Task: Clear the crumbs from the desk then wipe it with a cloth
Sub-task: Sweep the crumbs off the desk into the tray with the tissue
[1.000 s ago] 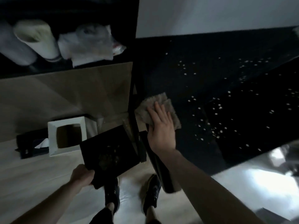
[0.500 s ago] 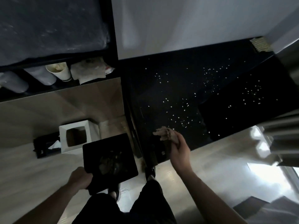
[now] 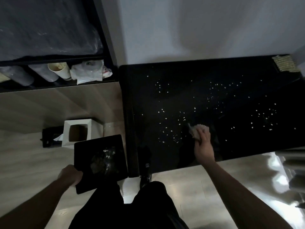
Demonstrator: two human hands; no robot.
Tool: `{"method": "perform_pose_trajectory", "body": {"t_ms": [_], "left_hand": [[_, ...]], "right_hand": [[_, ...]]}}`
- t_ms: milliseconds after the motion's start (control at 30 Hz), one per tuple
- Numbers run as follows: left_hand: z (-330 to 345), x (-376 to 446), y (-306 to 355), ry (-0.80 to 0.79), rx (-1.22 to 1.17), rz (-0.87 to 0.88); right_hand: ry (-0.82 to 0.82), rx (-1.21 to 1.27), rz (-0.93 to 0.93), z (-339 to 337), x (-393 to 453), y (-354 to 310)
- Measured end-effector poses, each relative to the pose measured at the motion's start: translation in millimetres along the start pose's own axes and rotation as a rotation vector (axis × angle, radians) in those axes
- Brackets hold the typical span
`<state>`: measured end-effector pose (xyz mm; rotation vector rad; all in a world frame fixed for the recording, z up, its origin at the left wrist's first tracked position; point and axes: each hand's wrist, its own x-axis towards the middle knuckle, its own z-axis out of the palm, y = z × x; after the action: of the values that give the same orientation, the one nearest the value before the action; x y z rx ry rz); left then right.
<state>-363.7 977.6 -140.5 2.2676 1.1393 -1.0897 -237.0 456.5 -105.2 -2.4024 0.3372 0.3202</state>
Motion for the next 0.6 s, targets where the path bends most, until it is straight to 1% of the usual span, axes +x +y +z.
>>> {"method": "perform_pose_trajectory", "body": {"t_ms": [67, 100, 133, 267, 400, 500, 600], "left_hand": [[0, -3, 3, 0.007, 0.029, -0.001], [0, -3, 3, 0.015, 0.034, -0.006], [1, -3, 5, 0.018, 0.033, -0.010], [4, -2, 9, 0.005, 0.047, -0.016], [7, 7, 8, -0.021, 0.048, -0.040], [10, 11, 11, -0.041, 0.049, -0.044], [11, 14, 15, -0.050, 0.062, -0.024]], "right_hand": [[-0.192, -0.218, 0.071, 14, 5, 11], [-0.241, -0.291, 0.098, 20, 5, 11], [-0.248, -0.315, 0.109, 23, 4, 9], [-0.140, -0.288, 0.130, 25, 7, 4], [-0.136, -0.378, 0.153, 44, 12, 12], [-0.081, -0.363, 0.163, 64, 11, 9], [-0.032, -0.327, 0.120, 85, -2, -1]]}}
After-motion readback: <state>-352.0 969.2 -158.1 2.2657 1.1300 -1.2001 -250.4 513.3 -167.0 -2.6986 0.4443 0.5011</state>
